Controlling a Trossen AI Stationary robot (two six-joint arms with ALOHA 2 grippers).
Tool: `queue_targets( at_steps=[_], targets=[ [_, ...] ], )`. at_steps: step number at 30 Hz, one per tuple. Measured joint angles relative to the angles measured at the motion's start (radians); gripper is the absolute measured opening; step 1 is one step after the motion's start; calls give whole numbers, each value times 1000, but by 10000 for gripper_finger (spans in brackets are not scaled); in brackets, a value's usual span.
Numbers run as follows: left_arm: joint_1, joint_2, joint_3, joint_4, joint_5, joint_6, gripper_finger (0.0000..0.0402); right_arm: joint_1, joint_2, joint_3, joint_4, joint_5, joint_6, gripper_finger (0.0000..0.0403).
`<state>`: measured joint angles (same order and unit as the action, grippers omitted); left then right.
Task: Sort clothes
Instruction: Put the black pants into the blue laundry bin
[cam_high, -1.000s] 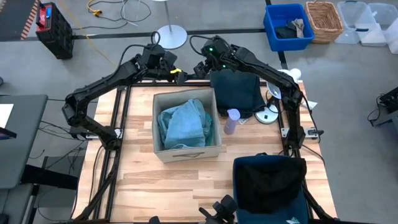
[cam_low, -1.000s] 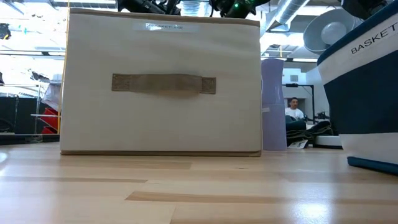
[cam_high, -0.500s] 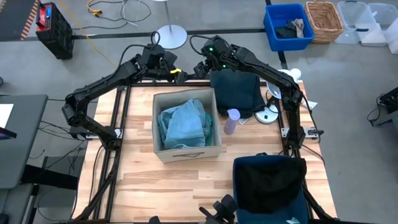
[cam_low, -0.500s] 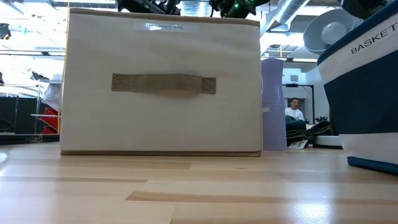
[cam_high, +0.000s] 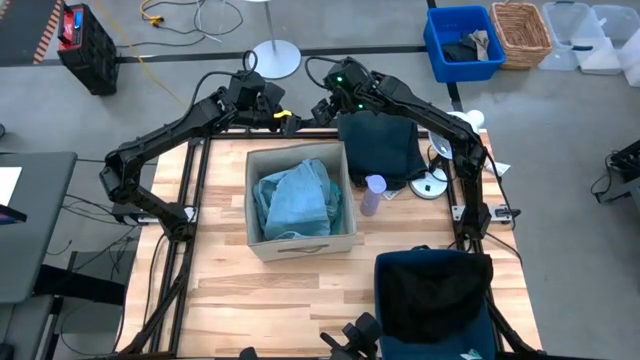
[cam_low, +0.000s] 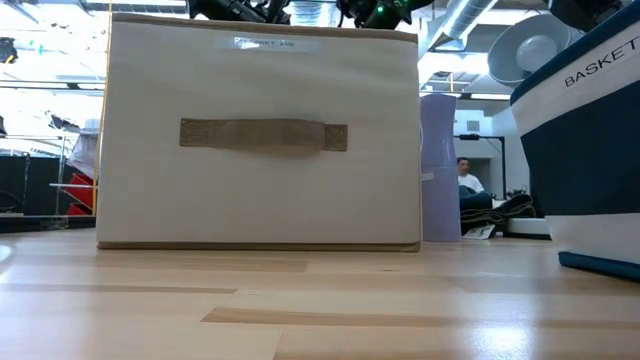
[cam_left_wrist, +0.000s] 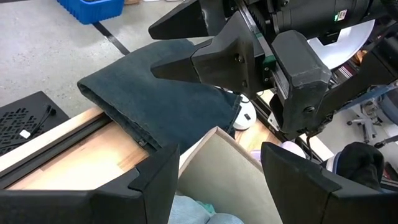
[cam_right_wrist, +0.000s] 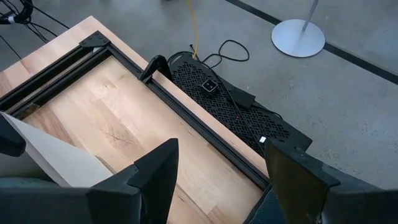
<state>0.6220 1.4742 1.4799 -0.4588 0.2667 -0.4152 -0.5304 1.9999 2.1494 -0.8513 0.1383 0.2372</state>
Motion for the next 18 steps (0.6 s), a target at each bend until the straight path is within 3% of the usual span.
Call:
queue_targets(
  at_steps=[18],
  targets=[
    [0, 0, 0, -7, 0, 12, 219, -1, -1, 0, 19, 0, 15, 254]
  ],
)
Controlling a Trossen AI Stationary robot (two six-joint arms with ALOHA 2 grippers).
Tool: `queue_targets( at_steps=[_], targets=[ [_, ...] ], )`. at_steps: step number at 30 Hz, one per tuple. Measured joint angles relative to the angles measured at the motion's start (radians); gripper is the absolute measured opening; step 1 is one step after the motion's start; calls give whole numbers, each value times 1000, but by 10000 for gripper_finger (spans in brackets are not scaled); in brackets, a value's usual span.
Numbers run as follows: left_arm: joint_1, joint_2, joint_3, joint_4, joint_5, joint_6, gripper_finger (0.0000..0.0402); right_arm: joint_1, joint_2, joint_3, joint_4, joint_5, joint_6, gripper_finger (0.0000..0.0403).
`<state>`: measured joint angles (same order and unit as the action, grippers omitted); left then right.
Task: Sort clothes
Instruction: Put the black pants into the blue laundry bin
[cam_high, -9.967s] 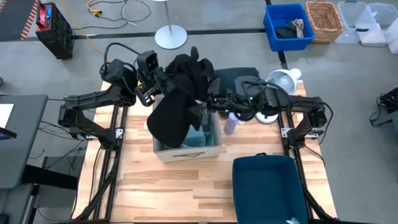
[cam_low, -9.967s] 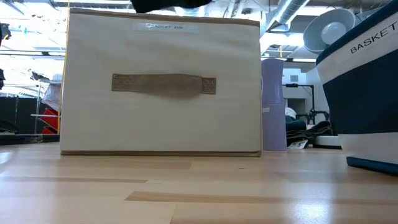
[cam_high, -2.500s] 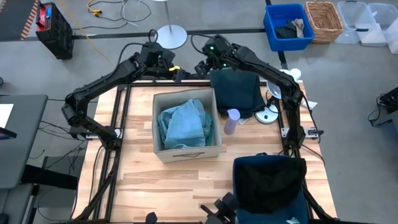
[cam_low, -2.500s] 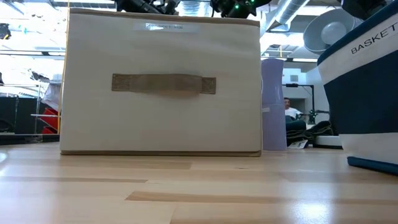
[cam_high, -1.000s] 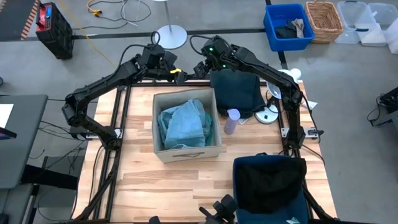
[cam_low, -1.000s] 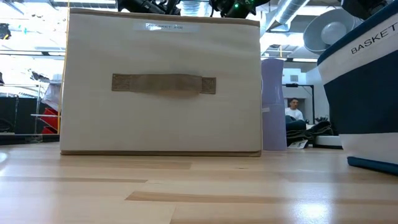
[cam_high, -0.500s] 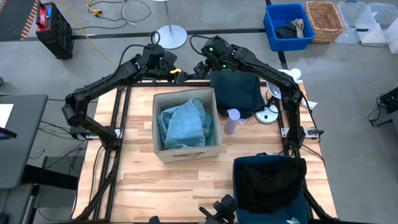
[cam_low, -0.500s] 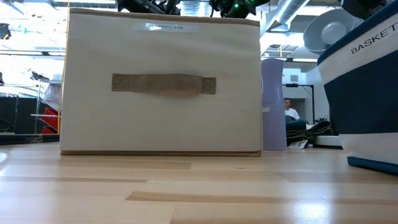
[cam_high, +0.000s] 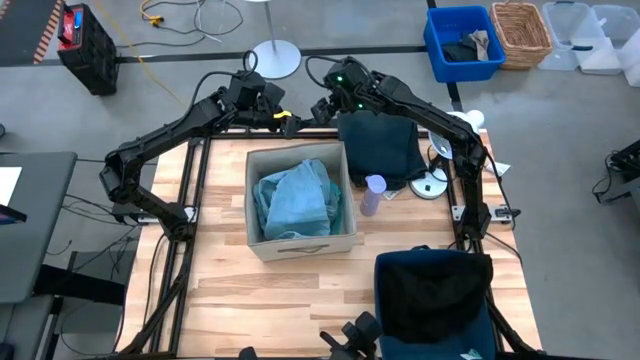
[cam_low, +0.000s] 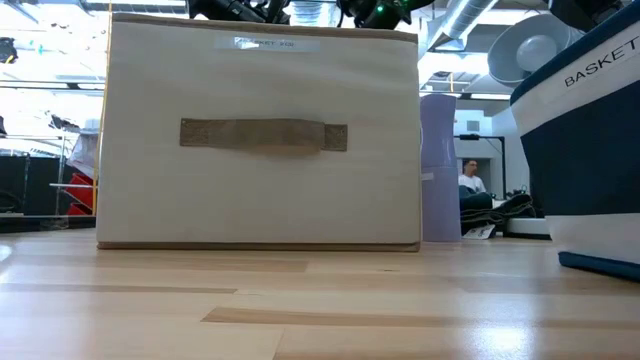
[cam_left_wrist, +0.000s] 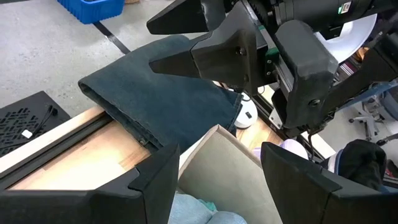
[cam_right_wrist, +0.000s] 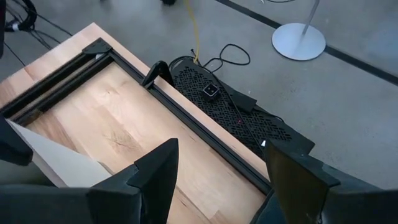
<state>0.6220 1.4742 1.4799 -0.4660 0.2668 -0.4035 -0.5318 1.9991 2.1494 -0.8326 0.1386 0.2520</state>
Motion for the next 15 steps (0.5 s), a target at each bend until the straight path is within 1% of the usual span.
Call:
queue_targets(
  at_steps=[9, 11, 13, 15],
  targets=[
    [0, 0, 0, 2, 0, 0, 219, -28, 20, -7, 18, 20, 116, 254],
    [0, 0, 0, 3, 0, 0, 219, -34, 37, -19, 69, 21, 142, 254],
    [0, -4, 0, 6, 0, 0, 219, -40, 49, -27, 71, 21, 182, 254],
    [0, -14, 0, 12, 1, 0, 219, -42, 72, -27, 112, 21, 203, 254]
  ],
)
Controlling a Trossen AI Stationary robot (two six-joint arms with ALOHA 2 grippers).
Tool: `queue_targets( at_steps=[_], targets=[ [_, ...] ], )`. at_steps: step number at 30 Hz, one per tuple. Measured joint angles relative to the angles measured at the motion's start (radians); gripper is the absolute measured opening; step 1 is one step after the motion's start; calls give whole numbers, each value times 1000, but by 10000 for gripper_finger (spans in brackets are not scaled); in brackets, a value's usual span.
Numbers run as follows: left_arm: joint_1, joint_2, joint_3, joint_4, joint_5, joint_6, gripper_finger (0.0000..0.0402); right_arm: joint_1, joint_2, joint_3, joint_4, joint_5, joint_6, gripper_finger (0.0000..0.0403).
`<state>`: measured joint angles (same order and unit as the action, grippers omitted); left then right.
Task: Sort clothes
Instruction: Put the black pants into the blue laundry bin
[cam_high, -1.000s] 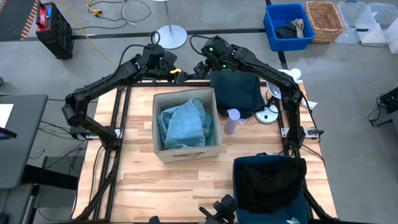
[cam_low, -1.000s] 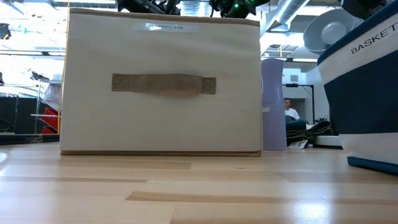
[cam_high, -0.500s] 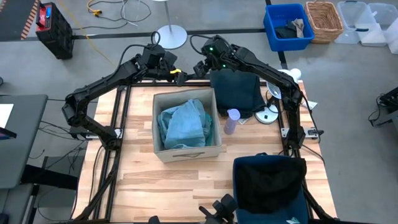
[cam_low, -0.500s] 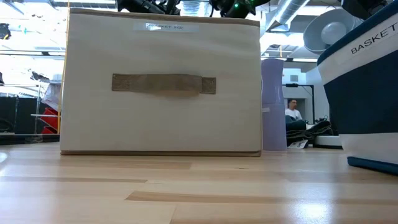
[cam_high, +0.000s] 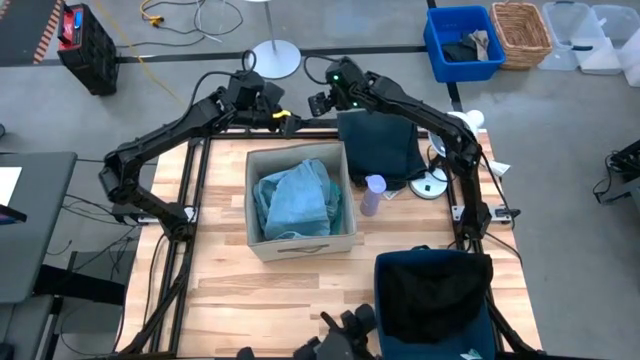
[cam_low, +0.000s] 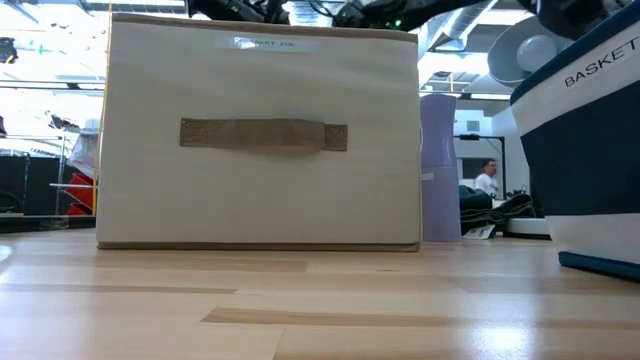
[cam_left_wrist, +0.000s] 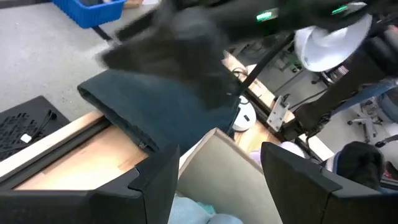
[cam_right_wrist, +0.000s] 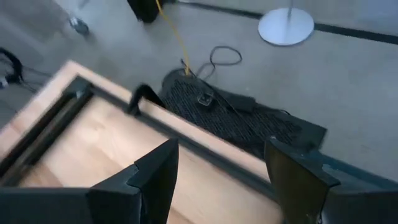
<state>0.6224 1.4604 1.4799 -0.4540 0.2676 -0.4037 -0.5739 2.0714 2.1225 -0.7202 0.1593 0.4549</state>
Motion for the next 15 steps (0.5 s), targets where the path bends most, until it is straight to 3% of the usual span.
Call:
queue_targets(
  at_steps=[15],
  targets=[
    [10, -125, 1, -27, -7, 26, 219, -48, 125, 1, -48, 8, 141, 254]
  ],
)
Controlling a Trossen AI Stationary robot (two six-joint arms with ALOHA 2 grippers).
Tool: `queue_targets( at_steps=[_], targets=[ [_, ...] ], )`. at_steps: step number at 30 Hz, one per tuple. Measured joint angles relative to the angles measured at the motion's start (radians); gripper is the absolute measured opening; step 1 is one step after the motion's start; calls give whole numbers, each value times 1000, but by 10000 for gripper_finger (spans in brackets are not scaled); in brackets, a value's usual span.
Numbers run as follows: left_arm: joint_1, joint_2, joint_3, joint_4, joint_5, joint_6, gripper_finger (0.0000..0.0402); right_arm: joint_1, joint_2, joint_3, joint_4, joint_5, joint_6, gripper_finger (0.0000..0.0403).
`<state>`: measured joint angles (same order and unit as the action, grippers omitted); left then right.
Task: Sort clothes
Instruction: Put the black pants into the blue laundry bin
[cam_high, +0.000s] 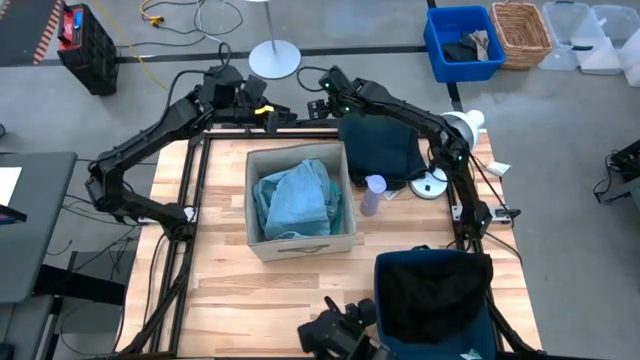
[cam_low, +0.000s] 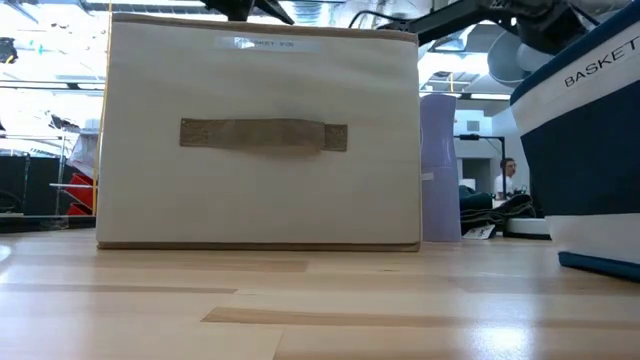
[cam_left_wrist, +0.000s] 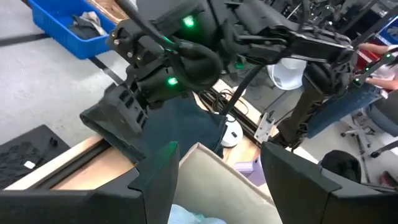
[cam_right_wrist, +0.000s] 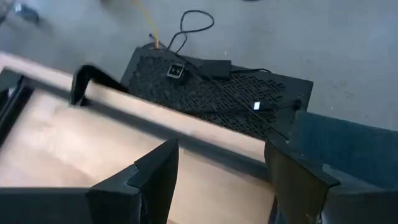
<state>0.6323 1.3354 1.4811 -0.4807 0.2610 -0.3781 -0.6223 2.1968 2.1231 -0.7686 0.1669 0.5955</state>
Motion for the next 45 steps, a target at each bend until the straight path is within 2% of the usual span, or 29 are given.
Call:
queue_targets(
  at_steps=[7, 13, 23, 45],
  targets=[
    [4, -34, 0, -33, -12, 23, 219, -29, 49, -2, -126, 19, 47, 254],
    [12, -59, 0, -51, -12, 43, 219, -25, 96, -2, -146, 18, 86, 254],
    [12, -95, 0, -89, -13, 67, 219, -30, 99, -2, -210, 56, 113, 254],
    [11, -113, -1, -108, -13, 63, 219, -17, 99, -1, -353, 39, 109, 254]
  ],
)
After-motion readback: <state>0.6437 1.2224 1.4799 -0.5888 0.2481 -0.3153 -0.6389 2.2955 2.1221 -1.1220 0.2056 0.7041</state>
